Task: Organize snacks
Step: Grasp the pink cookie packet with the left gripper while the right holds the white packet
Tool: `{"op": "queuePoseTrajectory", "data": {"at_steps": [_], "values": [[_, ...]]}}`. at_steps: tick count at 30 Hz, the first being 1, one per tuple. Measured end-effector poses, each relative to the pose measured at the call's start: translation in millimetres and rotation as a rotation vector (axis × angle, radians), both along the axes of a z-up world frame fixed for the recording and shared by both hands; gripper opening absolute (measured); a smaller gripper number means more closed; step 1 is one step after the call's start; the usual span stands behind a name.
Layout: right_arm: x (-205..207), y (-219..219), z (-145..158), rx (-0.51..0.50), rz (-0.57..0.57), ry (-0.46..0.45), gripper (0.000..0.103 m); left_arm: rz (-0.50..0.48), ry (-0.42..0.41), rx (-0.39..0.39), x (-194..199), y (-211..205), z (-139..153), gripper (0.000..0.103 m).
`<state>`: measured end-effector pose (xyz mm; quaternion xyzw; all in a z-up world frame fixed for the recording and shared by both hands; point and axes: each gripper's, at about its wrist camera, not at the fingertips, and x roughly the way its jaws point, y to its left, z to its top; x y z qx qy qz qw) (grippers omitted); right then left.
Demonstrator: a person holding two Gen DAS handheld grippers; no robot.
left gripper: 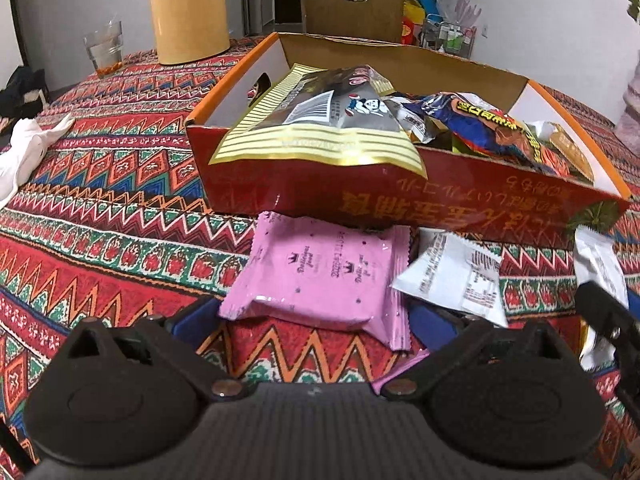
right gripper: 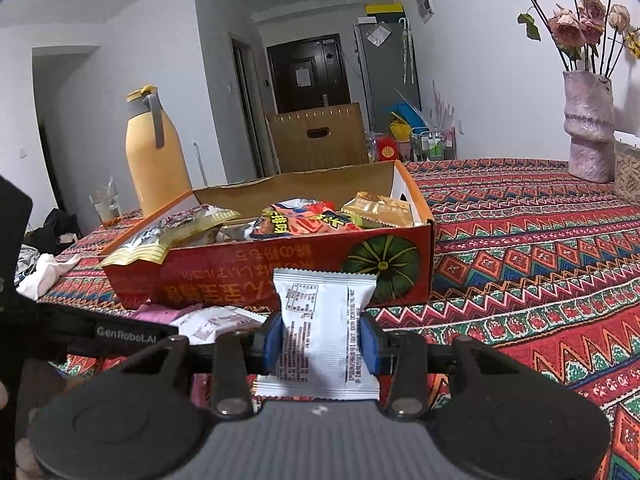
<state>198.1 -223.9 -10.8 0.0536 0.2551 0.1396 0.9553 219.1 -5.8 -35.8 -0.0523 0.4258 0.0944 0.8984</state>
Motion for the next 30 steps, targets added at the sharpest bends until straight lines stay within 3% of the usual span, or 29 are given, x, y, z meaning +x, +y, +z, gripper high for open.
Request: {"op": "queuePoseTrajectory", "data": {"at_steps": [6, 12, 20, 28, 30], "values": [[-2.1, 1.5, 0.4, -0.008, 0.003, -0.015, 0.04, -0.01, -0.035, 0.011, -11.4, 6.2, 1.4, 0.088], [-2.2, 2.0, 0.1, -0.013, 0.002, -0.015, 0.041, -0.029, -0.073, 0.035, -12.5, 9.3, 7.3, 0.103], [-1.8, 2.5, -0.2, -0.012, 0.004, -0.013, 0.042, -0.059, -0.038, 0.087, 12.3, 5.5, 5.3, 0.103], [-0.5, 3.7, -1.8, -0.013, 0.011, -0.006, 0.042, -0.063, -0.021, 0.031, 14.9, 16.1, -3.1, 0.103], [0.0, 3.6, -2.0, -0.015, 0.01, -0.005, 0.042, -0.065, -0.028, 0.025, 13.2, 17.8, -2.2, 0.095]]}}
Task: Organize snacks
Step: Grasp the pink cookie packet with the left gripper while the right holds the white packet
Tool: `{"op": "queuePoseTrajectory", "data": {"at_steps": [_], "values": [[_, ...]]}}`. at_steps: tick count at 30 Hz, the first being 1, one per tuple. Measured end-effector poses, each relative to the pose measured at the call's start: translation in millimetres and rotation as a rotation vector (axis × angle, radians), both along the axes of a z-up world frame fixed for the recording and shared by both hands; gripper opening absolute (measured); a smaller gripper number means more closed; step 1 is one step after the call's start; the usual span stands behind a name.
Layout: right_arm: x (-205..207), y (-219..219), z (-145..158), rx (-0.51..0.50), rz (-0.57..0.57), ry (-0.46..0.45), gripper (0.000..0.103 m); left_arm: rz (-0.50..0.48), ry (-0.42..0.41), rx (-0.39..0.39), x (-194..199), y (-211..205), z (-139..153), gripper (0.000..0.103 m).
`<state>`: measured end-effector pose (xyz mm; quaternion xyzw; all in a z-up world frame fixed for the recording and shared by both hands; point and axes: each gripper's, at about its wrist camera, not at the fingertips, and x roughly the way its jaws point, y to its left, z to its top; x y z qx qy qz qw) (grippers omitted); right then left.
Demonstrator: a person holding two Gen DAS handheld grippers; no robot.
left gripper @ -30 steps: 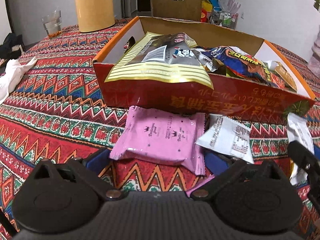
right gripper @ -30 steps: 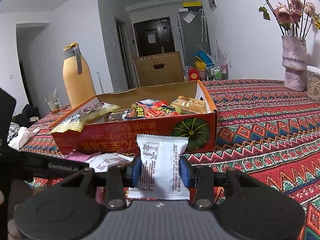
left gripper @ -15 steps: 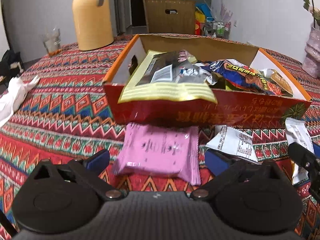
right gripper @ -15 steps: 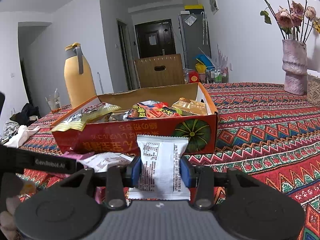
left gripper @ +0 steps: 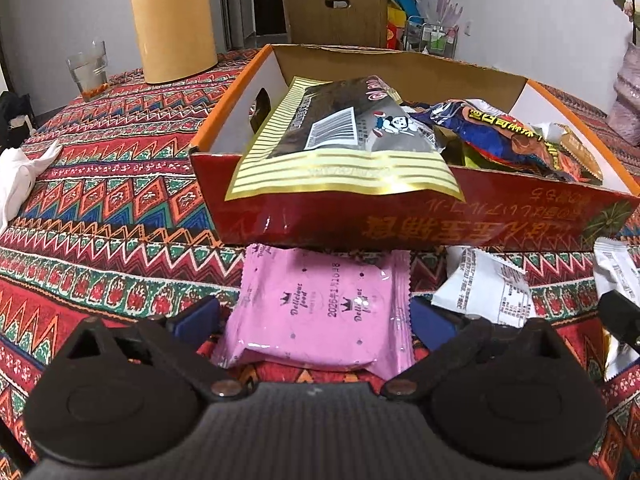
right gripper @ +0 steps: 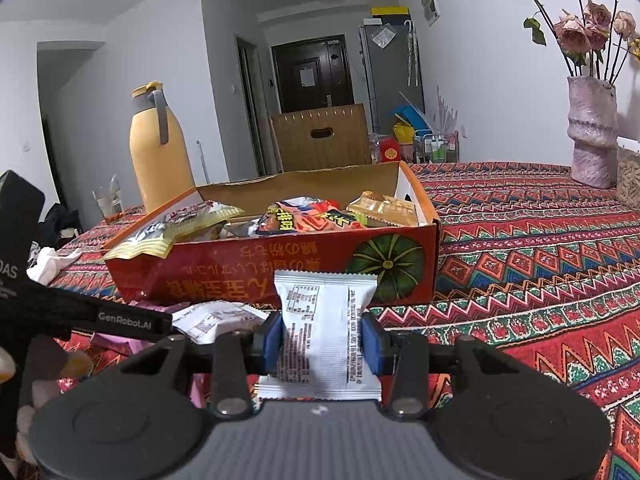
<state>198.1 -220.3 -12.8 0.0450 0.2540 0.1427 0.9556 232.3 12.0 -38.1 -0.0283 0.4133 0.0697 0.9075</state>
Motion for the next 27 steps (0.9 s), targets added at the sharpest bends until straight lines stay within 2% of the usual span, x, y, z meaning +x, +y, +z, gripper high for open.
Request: {"op": "queuePoseTrajectory", "data": {"at_steps": [4, 8, 18, 24, 26, 27], "values": [[0.8, 0.4, 0.0, -0.005, 0.0, -0.001, 0.042, -0.006, -0.022, -0.009, -5.7, 1.7, 4.0, 0.082], [0.1, 0.6, 0.1, -0.009, 0.001, -0.003, 0.042, -0.019, -0.045, -0.034, -15.0, 5.7, 6.6, 0.075], [-4.1, 4.7, 3.8, -0.031, -0.003, -0.028, 0.042, -0.052, -0.108, -0.038, -39.7, 6.7, 15.0, 0.072], [-7.7, 6.3, 8.2, -0.045, -0.007, -0.037, 0.042, -0.077, -0.128, -0.037, -47.1, 6.1, 20.3, 0.059], [-9.1, 6.1, 8.4, -0.048, -0.008, -0.037, 0.042, -0.078, -0.125, -0.036, -47.5, 6.2, 19.8, 0.061], [-9.8, 6.1, 8.0, -0.049, -0.008, -0.036, 0.042, -0.079, -0.122, -0.039, -47.1, 6.1, 19.5, 0.067]]}}
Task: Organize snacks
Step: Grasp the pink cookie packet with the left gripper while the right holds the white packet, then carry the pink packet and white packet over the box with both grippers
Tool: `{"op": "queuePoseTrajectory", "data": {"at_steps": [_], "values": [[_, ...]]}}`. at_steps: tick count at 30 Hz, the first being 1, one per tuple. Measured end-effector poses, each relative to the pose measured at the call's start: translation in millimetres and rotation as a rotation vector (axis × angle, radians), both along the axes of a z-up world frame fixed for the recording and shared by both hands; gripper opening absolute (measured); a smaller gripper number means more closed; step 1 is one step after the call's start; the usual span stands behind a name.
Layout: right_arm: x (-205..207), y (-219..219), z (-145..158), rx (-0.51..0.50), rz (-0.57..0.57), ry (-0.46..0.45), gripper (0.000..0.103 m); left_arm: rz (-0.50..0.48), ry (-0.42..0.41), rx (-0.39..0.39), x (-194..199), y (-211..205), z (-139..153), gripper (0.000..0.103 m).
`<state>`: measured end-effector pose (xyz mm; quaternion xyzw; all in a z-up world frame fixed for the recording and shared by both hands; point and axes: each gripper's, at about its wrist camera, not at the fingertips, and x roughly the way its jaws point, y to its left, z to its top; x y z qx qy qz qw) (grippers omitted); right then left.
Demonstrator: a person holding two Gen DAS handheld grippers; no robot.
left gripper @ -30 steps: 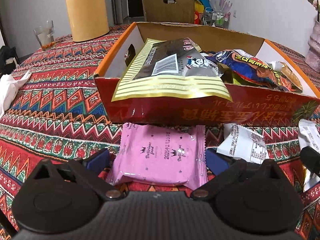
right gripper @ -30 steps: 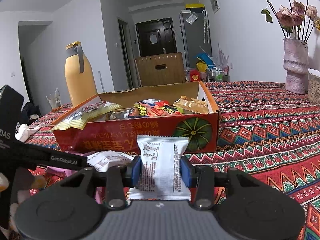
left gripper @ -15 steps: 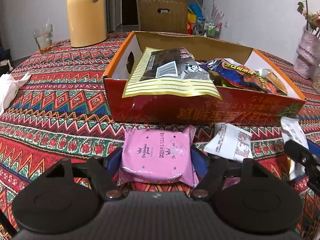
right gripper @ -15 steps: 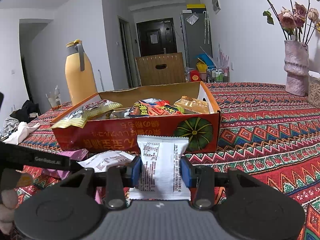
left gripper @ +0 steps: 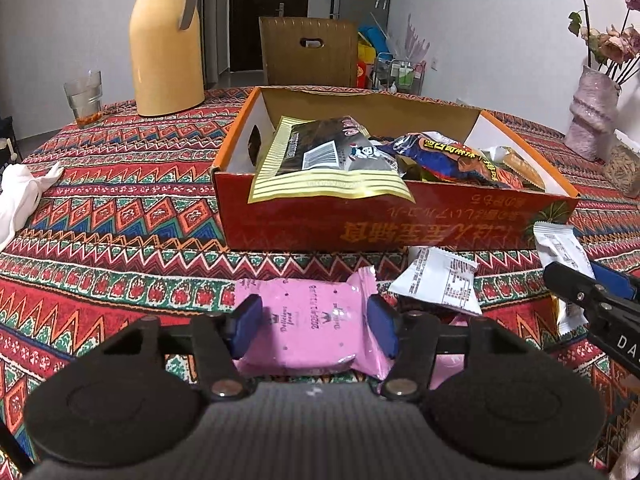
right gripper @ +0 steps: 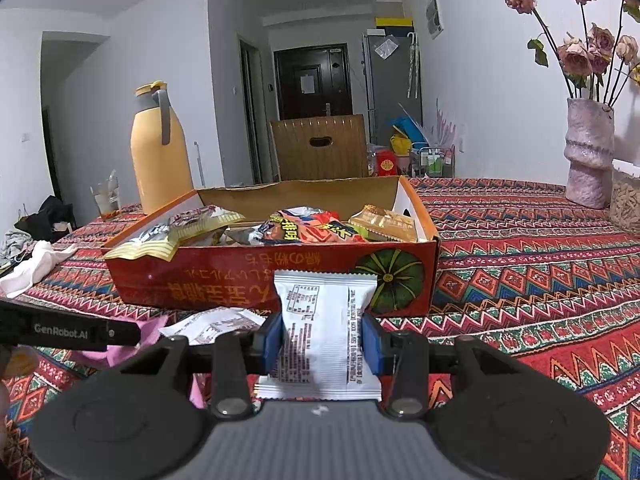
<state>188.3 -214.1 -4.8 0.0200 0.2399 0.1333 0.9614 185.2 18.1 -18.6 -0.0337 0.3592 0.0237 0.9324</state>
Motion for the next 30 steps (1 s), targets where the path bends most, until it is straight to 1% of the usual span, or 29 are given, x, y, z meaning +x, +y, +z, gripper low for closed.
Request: {"op": "queuePoseTrajectory", "data": {"at_steps": [1, 2, 3, 7, 8, 10, 15, 16, 18, 21, 24, 30], "values": [[-0.5, -0.3, -0.2, -0.002, -0.002, 0.001, 0.042, 0.002, 0.001, -0.004, 0.5, 0.1, -0.1, 0.071], [-0.6, -0.5, -0.5, -0.002, -0.003, 0.002, 0.042, 0.008, 0.0, -0.005, 1.1, 0.0, -0.1, 0.079], [-0.6, -0.8, -0.7, -0.002, -0.004, 0.003, 0.042, 0.013, 0.003, -0.005, 1.6, 0.1, -0.7, 0.086], [-0.1, -0.9, -1.7, -0.003, -0.006, 0.007, 0.042, 0.066, 0.044, -0.007, 11.0, 2.7, -8.9, 0.097], [0.1, -0.8, -2.2, -0.004, -0.005, 0.009, 0.042, 0.086, 0.056, -0.009, 13.6, 4.4, -11.8, 0.103], [0.3, -0.5, -2.9, -0.005, -0.003, 0.011, 0.042, 0.113, 0.083, -0.017, 18.4, 7.9, -18.3, 0.103], [0.6, 0.1, -3.2, -0.005, -0.002, 0.012, 0.042, 0.113, 0.085, 0.014, 19.4, 5.3, -22.4, 0.102], [0.5, 0.1, -3.1, -0.005, -0.002, 0.011, 0.042, 0.112, 0.083, 0.024, 19.0, 4.2, -22.6, 0.1], [0.8, 0.1, -3.0, -0.004, -0.002, 0.011, 0.042, 0.1, 0.07, 0.034, 17.9, 1.7, -21.4, 0.086], [1.1, 0.8, -3.8, -0.007, -0.001, 0.013, 0.042, 0.075, 0.055, 0.039, 14.9, -1.2, -20.1, 0.076], [1.1, 1.1, -4.5, -0.006, -0.002, 0.013, 0.042, 0.058, 0.045, 0.042, 11.4, -3.9, -18.5, 0.071], [0.6, 2.0, -5.4, -0.009, -0.001, 0.015, 0.042, 0.048, 0.028, 0.035, 5.4, -3.6, -16.2, 0.069]]}}
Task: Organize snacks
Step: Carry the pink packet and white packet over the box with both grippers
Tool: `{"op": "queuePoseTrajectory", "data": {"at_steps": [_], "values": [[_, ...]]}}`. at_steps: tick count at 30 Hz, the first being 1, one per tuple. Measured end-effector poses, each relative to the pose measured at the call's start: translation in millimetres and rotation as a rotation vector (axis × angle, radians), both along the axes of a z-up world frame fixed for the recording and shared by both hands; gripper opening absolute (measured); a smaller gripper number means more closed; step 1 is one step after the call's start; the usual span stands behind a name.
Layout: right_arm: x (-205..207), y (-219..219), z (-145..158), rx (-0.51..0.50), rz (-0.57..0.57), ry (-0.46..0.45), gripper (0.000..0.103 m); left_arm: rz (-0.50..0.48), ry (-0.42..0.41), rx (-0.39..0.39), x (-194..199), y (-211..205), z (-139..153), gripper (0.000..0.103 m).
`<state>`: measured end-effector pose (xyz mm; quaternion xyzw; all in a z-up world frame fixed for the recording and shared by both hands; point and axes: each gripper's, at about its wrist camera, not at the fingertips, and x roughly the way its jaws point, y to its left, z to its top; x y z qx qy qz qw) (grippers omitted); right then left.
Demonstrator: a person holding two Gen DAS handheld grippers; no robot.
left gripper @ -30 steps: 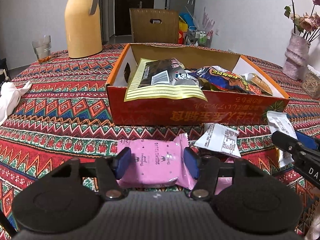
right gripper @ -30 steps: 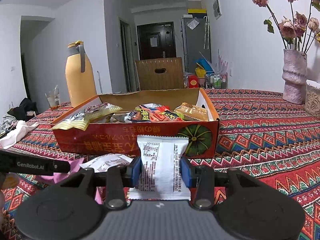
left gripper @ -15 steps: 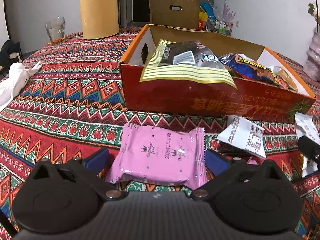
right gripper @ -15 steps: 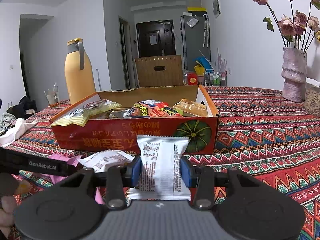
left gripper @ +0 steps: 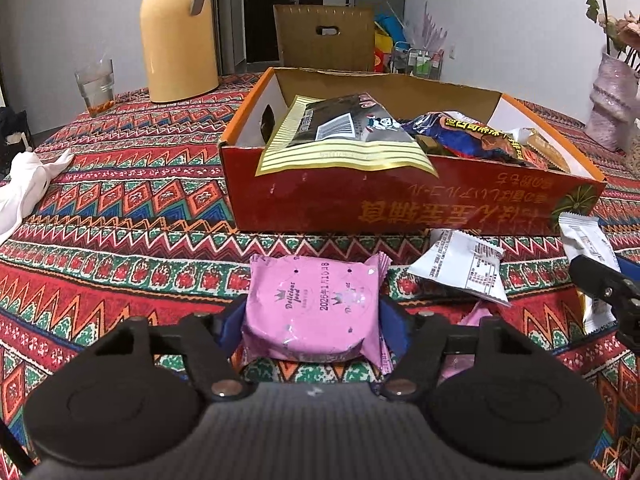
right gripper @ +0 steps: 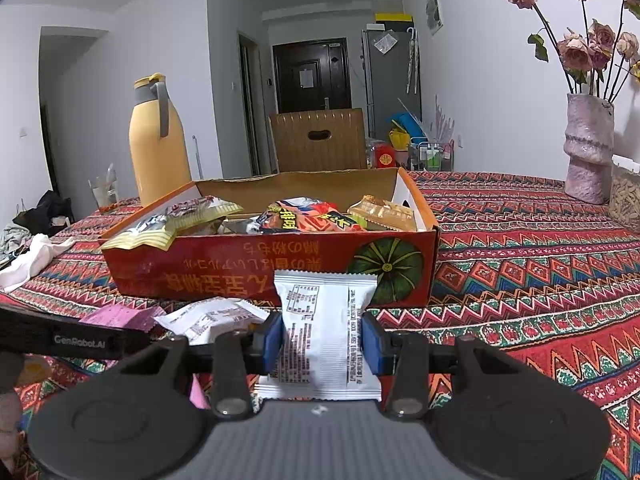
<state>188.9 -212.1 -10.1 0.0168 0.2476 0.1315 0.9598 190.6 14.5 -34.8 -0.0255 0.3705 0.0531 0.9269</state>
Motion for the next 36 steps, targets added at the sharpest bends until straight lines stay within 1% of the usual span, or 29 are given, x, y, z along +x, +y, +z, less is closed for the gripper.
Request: {"op": "queuePoseTrajectory", "data": {"at_steps": [6, 11, 18, 22, 25, 29, 36], "values": [[-0.1, 0.0, 1.8, -0.001, 0.002, -0.005, 0.042, -0.013, -0.028, -0.002, -9.2, 0.4, 6.2, 0.068], [-2.5, -1.3, 7.5, 0.002, 0.006, -0.017, 0.042, -0.031, -0.069, -0.005, -21.5, 1.3, 18.1, 0.068], [-7.1, -4.3, 24.0, 0.017, 0.012, -0.056, 0.042, -0.074, -0.167, -0.02, -40.6, -1.6, 50.4, 0.068], [-4.9, -4.4, 36.9, 0.027, 0.01, -0.091, 0.042, -0.092, -0.23, -0.03, -43.4, -5.7, 72.4, 0.068], [1.0, -3.7, 45.9, 0.03, 0.007, -0.113, 0.042, -0.096, -0.261, -0.034, -37.4, -8.7, 85.3, 0.068], [10.9, -0.6, 56.9, 0.032, 0.008, -0.14, 0.042, -0.088, -0.287, -0.041, -18.2, -10.8, 97.9, 0.068], [38.4, 7.0, 70.6, 0.024, 0.014, -0.167, 0.042, -0.057, -0.305, -0.065, 21.1, -8.0, 106.1, 0.068]]}}
